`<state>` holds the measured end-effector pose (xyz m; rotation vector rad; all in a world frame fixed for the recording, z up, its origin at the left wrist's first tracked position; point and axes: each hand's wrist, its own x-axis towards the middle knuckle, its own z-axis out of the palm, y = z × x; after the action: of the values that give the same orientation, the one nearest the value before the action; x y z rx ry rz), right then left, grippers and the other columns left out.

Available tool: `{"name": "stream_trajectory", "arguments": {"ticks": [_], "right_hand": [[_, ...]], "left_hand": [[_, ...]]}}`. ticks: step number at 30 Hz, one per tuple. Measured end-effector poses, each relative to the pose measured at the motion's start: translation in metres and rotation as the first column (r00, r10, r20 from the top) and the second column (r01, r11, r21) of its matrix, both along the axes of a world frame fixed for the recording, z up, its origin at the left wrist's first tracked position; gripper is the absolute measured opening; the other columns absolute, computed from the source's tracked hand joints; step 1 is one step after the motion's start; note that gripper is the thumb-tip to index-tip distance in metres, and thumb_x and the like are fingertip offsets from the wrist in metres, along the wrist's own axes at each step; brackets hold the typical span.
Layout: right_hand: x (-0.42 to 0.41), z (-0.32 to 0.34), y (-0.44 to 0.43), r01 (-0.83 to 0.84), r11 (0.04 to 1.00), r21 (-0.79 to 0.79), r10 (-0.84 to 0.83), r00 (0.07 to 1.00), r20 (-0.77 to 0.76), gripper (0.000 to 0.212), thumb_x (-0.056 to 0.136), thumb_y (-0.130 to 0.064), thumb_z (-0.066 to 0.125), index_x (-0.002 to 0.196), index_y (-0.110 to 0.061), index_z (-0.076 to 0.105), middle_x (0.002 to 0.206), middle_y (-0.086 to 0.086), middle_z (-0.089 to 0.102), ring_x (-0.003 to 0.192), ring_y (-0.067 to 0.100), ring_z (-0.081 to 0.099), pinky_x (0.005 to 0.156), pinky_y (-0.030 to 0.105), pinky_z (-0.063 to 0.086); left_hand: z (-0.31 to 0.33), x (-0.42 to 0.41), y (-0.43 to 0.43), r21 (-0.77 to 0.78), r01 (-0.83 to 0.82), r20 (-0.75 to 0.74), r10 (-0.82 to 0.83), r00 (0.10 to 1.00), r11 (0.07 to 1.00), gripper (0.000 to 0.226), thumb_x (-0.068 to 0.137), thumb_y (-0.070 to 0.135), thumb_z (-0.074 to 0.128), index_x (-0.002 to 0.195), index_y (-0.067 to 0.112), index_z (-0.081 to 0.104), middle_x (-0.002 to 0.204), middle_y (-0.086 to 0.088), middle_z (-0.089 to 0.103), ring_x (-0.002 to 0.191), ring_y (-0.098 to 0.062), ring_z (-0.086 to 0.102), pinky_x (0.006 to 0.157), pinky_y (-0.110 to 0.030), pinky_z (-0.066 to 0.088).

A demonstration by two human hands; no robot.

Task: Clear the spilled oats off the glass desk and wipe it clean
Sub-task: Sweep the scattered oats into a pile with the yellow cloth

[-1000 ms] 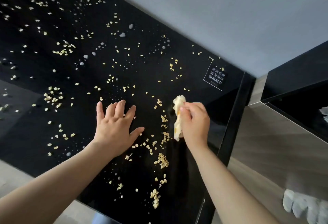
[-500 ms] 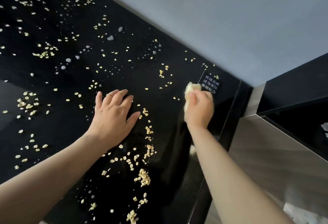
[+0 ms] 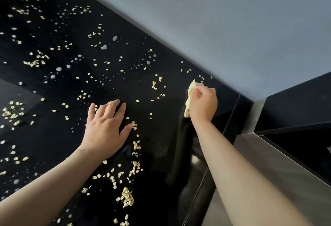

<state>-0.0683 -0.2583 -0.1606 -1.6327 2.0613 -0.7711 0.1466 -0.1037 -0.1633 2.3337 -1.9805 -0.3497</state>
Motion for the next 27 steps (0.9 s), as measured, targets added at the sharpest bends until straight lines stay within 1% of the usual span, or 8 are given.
{"name": "stream_trajectory", "arguments": {"ticks": [3,7,11,15,17,20,24,27], "right_hand": [[0.028,-0.008,0.017,-0.085,0.996,-0.013,0.085,0.996,-0.020,0.018,0.093,-0.015,0.052,0.088,-0.013,0.069,0.093,-0.007,0.047,0.087,0.017,0.055,0.067,0.022,0.034],[0.050,-0.006,0.054,-0.295,0.954,0.047,0.284,0.945,0.162,0.015,0.091,-0.017,0.058,0.084,-0.014,0.070,0.089,-0.010,0.053,0.080,0.007,0.055,0.064,0.009,0.036],[0.016,0.016,0.041,-0.136,0.989,-0.057,0.145,0.965,0.219,0.012,0.086,-0.013,0.060,0.080,-0.011,0.071,0.085,-0.004,0.057,0.076,0.001,0.054,0.068,0.008,0.038],[-0.045,0.022,-0.001,0.119,0.989,-0.087,-0.106,0.984,0.141,0.016,0.086,-0.013,0.060,0.093,-0.006,0.072,0.094,0.008,0.064,0.087,0.021,0.060,0.079,0.021,0.042],[-0.065,0.022,-0.016,0.198,0.977,-0.083,-0.188,0.975,0.122,0.020,0.084,-0.018,0.056,0.088,-0.006,0.072,0.093,0.011,0.066,0.086,0.025,0.061,0.077,0.025,0.043],[-0.077,0.021,-0.029,0.298,0.954,-0.025,-0.292,0.947,0.131,0.020,0.088,-0.009,0.056,0.096,-0.001,0.072,0.090,0.003,0.057,0.080,0.018,0.052,0.069,0.013,0.033],[-0.068,0.006,-0.047,0.295,0.955,0.045,-0.297,0.953,0.065,0.023,0.089,-0.015,0.057,0.105,-0.007,0.072,0.107,0.015,0.063,0.096,0.031,0.060,0.081,0.026,0.042],[-0.055,-0.002,-0.061,0.263,0.964,0.035,-0.264,0.964,0.015,0.024,0.090,-0.016,0.054,0.103,-0.007,0.071,0.108,0.015,0.065,0.098,0.032,0.062,0.083,0.033,0.047]], "left_hand": [[-0.001,0.001,-0.001,-0.008,-0.002,-0.012,0.001,1.000,1.000,0.070,0.088,0.057,0.032,0.135,0.010,0.053,0.137,-0.008,0.049,0.125,-0.029,0.046,0.114,-0.058,0.020],[0.001,0.006,-0.004,0.003,0.002,-0.017,-0.002,1.000,1.000,0.067,0.088,0.055,0.032,0.133,0.011,0.056,0.135,-0.006,0.051,0.121,-0.028,0.048,0.115,-0.058,0.019],[0.006,0.004,-0.010,-0.001,-0.015,-0.023,0.015,1.000,1.000,0.066,0.087,0.056,0.032,0.126,0.011,0.061,0.128,-0.005,0.054,0.114,-0.030,0.052,0.114,-0.058,0.019],[0.022,-0.008,-0.030,-0.081,-0.025,-0.084,0.018,0.996,0.996,0.063,0.090,0.053,0.031,0.125,0.009,0.059,0.120,-0.003,0.054,0.111,-0.028,0.054,0.115,-0.053,0.019],[0.029,-0.021,-0.044,-0.114,0.006,-0.118,-0.019,0.993,0.993,0.061,0.091,0.052,0.031,0.127,0.011,0.057,0.121,-0.001,0.055,0.114,-0.025,0.052,0.115,-0.051,0.020],[0.033,-0.041,-0.060,-0.121,0.038,-0.150,-0.056,0.987,0.992,0.061,0.091,0.051,0.030,0.126,0.011,0.059,0.125,-0.001,0.056,0.119,-0.025,0.051,0.114,-0.051,0.020],[0.029,-0.049,-0.070,-0.119,0.051,-0.142,-0.067,0.988,0.992,0.059,0.091,0.050,0.030,0.125,0.012,0.061,0.125,-0.001,0.057,0.120,-0.026,0.052,0.114,-0.054,0.021],[0.024,-0.045,-0.071,-0.107,0.038,-0.137,-0.052,0.989,0.994,0.059,0.091,0.049,0.031,0.124,0.011,0.061,0.124,-0.003,0.058,0.118,-0.027,0.053,0.113,-0.055,0.021]]}}
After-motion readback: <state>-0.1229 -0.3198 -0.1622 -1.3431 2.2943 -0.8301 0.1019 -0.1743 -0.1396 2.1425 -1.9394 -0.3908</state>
